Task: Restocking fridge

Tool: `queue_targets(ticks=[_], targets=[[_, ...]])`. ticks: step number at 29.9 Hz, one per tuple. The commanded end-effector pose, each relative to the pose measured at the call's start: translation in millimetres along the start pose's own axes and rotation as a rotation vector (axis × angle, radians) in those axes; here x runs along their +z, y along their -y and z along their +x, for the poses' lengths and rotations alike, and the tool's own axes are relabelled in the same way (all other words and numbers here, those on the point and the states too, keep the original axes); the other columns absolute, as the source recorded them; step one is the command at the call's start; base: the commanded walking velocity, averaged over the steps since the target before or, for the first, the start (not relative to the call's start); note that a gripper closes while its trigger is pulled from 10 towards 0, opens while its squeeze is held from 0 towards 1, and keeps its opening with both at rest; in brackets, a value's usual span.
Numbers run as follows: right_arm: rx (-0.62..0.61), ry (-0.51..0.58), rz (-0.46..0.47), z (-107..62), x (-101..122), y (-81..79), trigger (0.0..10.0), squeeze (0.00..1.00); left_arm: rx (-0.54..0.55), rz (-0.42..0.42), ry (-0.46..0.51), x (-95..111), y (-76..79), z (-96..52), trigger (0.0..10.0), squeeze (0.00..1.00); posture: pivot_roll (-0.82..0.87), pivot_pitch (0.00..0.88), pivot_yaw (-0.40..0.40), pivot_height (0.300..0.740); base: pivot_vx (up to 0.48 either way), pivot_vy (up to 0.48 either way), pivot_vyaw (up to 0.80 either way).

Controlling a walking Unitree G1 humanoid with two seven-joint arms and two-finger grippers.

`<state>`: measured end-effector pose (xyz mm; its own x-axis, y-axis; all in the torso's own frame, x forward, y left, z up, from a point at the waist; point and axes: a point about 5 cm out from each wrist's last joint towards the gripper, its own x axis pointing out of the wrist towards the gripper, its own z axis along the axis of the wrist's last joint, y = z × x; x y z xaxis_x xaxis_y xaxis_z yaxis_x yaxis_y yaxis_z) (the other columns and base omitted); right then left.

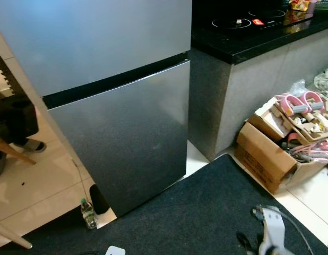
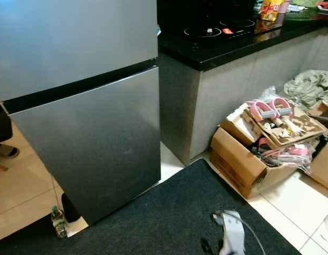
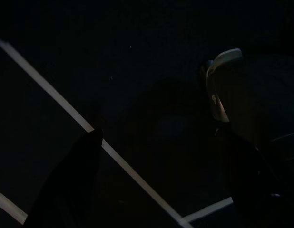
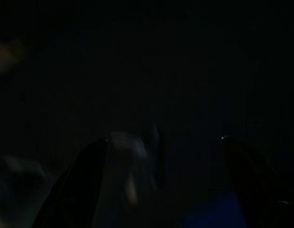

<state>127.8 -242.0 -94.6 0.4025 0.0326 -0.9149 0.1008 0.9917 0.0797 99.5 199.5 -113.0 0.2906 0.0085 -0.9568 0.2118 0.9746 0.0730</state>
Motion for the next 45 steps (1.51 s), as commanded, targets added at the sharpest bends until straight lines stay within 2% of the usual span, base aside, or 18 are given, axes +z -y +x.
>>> queue_targets(ticks=[1, 10, 19, 45], targets=[[-0.011, 0.011, -0.031, 1.3, 6, -2.5, 10.0, 0.00, -0.001, 0.002, -0.030, -9, -0.9, -0.9, 10.0, 0.00, -0.04, 0.000, 0.030, 0.740, 0.000, 0.000, 0.77], [-0.035, -0.008, -0.159, 2.1, 10, -3.0, 10.0, 0.00, -0.002, 0.024, -0.037, -11, -1.8, -1.2, 10.0, 0.00, -0.04, 0.000, 0.029, 0.740, 0.000, 0.000, 0.77], [-0.041, -0.013, -0.221, 3.3, 14, -5.9, 10.0, 0.00, 0.005, 0.034, -0.027, -8, -0.5, -0.7, 10.0, 0.00, -0.04, 0.000, 0.023, 0.740, 0.000, 0.000, 0.77], [-0.036, -0.037, -0.251, 5.2, 7, -13.0, 10.0, 0.00, -0.003, 0.046, -0.031, -8, 2.2, -0.3, 10.0, 0.00, -0.03, 0.000, 0.031, 0.740, 0.000, 0.000, 0.77]])
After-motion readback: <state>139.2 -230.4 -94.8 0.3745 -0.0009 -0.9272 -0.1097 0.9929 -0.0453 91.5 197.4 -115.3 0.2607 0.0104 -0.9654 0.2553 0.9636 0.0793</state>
